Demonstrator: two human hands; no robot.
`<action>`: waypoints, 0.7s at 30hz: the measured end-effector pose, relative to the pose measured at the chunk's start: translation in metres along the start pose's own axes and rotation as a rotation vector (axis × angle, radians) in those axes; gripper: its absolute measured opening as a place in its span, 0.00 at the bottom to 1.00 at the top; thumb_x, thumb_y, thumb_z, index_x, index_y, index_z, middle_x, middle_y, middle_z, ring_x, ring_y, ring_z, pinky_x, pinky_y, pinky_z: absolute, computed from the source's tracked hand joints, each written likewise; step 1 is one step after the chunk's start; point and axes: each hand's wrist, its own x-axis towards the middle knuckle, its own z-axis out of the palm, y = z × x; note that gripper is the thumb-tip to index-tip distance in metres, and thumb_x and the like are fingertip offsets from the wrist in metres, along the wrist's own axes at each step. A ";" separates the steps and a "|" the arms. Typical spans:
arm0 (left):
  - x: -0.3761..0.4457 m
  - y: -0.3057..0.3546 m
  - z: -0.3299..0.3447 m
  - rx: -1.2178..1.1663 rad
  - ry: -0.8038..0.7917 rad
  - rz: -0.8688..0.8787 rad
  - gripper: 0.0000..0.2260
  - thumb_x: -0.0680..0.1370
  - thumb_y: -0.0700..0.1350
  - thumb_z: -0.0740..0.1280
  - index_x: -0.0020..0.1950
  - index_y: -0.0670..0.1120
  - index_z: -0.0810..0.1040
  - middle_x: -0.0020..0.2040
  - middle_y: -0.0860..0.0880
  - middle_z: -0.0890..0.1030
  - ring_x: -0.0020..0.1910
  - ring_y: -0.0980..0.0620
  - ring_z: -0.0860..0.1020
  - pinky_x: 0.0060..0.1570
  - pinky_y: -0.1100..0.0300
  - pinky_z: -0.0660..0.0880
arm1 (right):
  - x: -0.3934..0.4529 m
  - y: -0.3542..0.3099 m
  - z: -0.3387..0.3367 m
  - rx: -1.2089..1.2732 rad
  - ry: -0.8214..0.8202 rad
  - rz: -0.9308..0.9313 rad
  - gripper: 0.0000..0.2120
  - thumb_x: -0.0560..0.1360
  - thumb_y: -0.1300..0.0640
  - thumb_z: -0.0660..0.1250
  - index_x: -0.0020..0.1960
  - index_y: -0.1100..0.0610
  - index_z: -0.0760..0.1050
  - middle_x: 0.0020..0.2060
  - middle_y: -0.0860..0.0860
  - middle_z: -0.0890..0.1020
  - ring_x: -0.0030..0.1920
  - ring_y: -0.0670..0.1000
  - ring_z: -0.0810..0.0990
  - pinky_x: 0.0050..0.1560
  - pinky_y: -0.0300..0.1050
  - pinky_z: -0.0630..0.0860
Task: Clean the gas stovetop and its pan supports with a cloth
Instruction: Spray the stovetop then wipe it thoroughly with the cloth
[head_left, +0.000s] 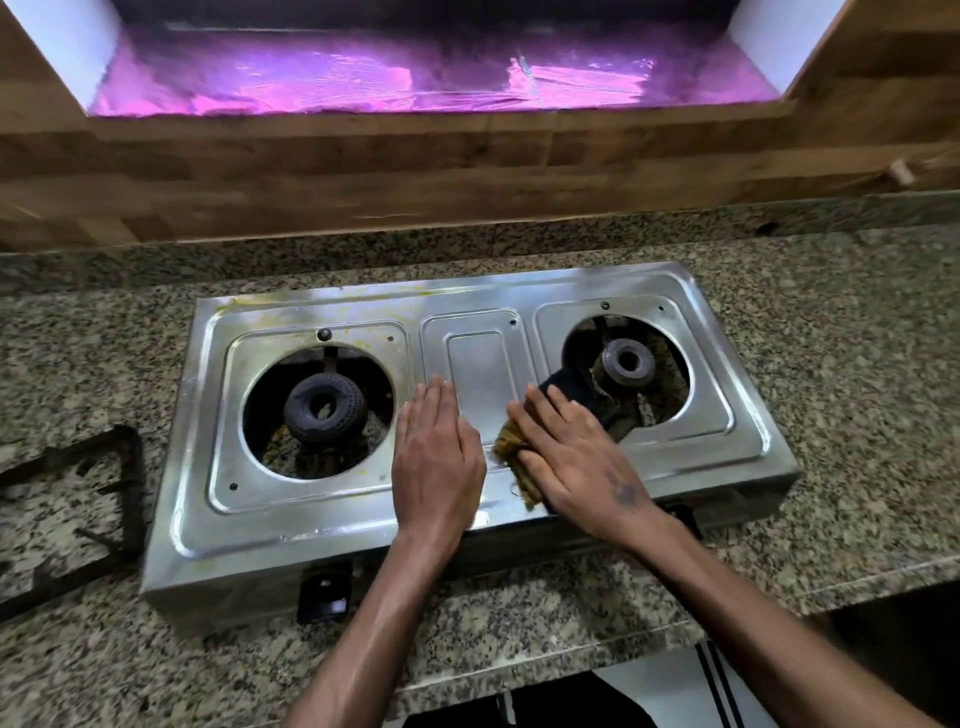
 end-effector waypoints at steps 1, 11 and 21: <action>0.000 0.000 0.000 0.002 -0.006 0.000 0.26 0.79 0.48 0.50 0.77 0.42 0.64 0.78 0.47 0.63 0.78 0.53 0.58 0.77 0.57 0.49 | 0.006 -0.012 0.002 0.010 0.005 0.017 0.29 0.81 0.42 0.47 0.81 0.50 0.57 0.80 0.53 0.55 0.81 0.55 0.51 0.78 0.56 0.54; -0.002 0.003 -0.003 0.000 -0.030 -0.002 0.25 0.80 0.48 0.51 0.76 0.42 0.65 0.78 0.47 0.63 0.77 0.53 0.58 0.77 0.57 0.49 | -0.001 0.013 -0.007 -0.004 -0.086 0.007 0.34 0.77 0.36 0.37 0.81 0.44 0.49 0.81 0.50 0.49 0.81 0.52 0.44 0.78 0.50 0.42; -0.011 -0.008 -0.032 -0.020 -0.056 -0.023 0.26 0.80 0.50 0.50 0.76 0.43 0.65 0.78 0.48 0.63 0.77 0.54 0.57 0.77 0.55 0.54 | 0.002 -0.001 -0.004 0.018 -0.065 -0.144 0.33 0.77 0.36 0.37 0.80 0.42 0.53 0.81 0.49 0.52 0.81 0.52 0.47 0.78 0.49 0.42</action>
